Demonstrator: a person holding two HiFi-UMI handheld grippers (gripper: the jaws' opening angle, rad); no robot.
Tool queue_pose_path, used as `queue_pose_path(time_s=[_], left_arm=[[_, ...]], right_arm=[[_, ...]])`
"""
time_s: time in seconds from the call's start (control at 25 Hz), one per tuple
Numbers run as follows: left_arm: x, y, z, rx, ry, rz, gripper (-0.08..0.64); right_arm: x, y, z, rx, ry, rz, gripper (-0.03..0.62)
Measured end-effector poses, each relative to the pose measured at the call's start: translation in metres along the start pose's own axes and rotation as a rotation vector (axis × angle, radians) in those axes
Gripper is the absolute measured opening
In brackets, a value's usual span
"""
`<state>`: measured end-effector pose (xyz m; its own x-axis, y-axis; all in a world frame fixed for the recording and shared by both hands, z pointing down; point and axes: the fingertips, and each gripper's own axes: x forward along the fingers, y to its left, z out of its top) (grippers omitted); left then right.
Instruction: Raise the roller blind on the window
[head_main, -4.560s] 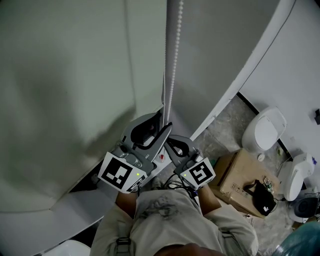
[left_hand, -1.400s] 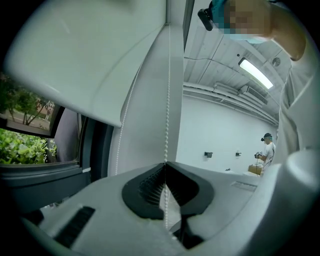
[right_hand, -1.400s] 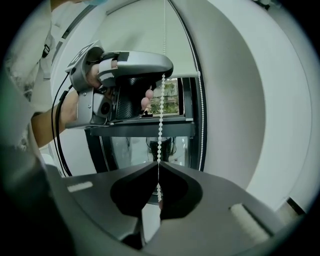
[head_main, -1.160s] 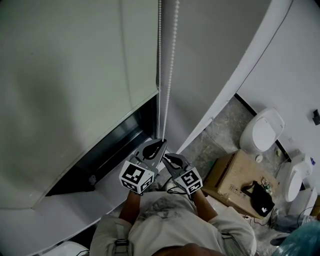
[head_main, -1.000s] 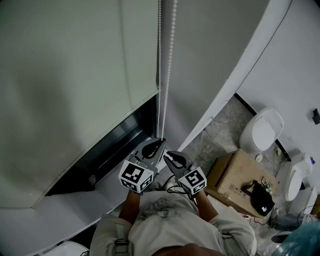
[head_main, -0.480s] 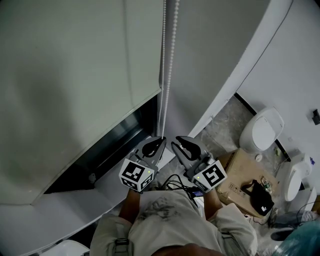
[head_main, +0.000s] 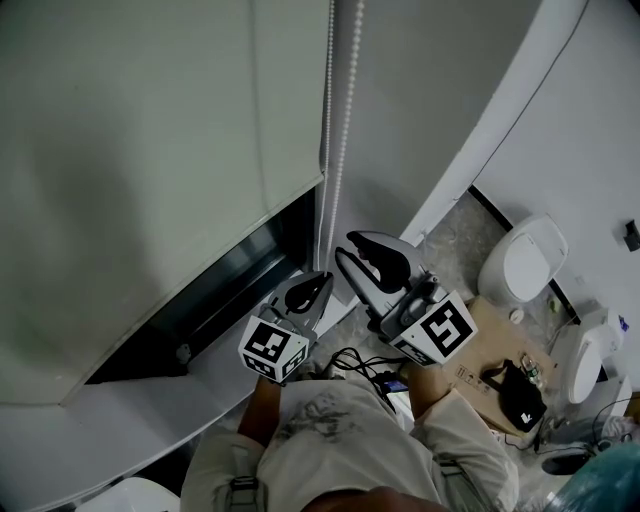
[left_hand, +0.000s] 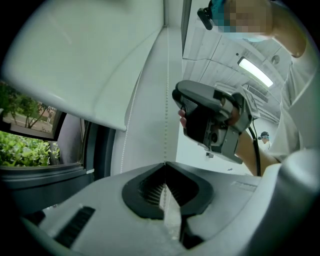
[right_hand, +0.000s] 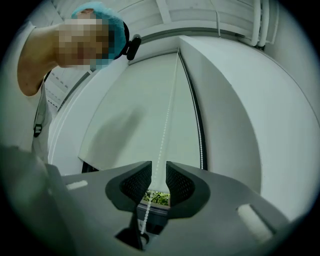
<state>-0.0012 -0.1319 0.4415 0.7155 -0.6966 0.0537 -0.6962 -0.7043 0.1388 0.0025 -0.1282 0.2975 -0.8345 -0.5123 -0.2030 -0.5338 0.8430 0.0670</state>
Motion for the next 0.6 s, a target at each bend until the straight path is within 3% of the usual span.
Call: queue_pose_path(time_s=[0.12,0.32,0.6], left_arm=[[0.001,0.000,0.000,0.001,-0.001,-0.003,0.014],[0.002,-0.002,-0.003,0.002,0.000,-0.010,0.014],[0.002,-0.001,-0.001,0.001,-0.005,-0.017,0.014]], right_arm=[[0.014,-0.001,0.019,-0.031,-0.043,0.014,0.100],[0.023,-0.005,0.017,-0.031,-0.023,0.031,0.098],[0.033,-0.007,0.020,-0.003,-0.020,0.040,0.021]])
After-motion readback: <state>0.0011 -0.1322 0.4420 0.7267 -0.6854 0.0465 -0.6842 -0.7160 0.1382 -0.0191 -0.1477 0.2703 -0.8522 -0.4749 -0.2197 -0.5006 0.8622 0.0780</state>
